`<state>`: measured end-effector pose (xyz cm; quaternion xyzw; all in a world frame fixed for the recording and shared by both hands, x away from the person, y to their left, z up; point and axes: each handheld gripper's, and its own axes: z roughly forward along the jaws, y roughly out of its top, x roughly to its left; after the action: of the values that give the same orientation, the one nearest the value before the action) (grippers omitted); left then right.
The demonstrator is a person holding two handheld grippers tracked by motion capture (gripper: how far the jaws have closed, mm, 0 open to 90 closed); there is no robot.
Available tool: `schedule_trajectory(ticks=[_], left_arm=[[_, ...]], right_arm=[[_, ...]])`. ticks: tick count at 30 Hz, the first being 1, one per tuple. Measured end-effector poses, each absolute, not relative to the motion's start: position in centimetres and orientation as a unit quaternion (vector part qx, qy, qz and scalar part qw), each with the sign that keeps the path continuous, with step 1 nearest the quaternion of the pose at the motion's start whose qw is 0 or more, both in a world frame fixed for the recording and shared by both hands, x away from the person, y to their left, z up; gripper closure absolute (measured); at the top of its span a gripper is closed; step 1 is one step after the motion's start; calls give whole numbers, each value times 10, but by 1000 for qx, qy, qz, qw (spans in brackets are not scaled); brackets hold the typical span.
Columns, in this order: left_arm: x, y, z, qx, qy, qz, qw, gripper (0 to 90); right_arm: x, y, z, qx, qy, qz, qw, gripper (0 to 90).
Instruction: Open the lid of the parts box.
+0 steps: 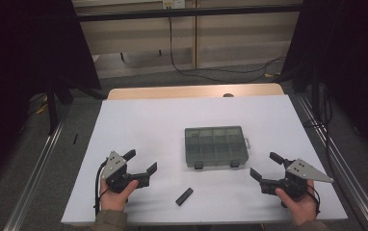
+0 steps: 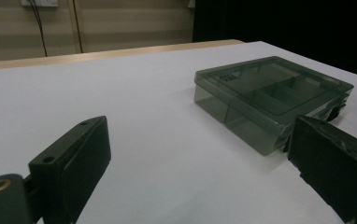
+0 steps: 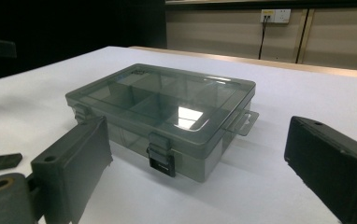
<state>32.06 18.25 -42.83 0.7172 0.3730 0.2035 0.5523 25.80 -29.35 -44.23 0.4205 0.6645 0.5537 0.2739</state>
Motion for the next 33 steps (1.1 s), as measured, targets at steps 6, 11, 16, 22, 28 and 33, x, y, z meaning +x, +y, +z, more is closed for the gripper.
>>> schedule_trajectory(ticks=[6, 11, 16, 22, 28, 33], left_arm=[[323, 177, -429, 722, 375, 193, 549, 125], [324, 172, -428, 726, 373, 180, 549, 180], [324, 163, -427, 739, 367, 174, 538, 229], [326, 156, -427, 743, 367, 166, 534, 292], [328, 154, -428, 745, 372, 165, 529, 323], [329, 149, -428, 753, 363, 163, 524, 372]], right_arm=[[264, -293, -442, 432, 669, 542, 268, 154], [268, -292, -440, 428, 673, 534, 279, 211], [270, -292, -440, 435, 671, 531, 278, 246], [275, -295, -440, 445, 674, 521, 277, 313], [278, -295, -442, 444, 683, 515, 268, 384], [279, -294, -441, 448, 685, 513, 260, 433]])
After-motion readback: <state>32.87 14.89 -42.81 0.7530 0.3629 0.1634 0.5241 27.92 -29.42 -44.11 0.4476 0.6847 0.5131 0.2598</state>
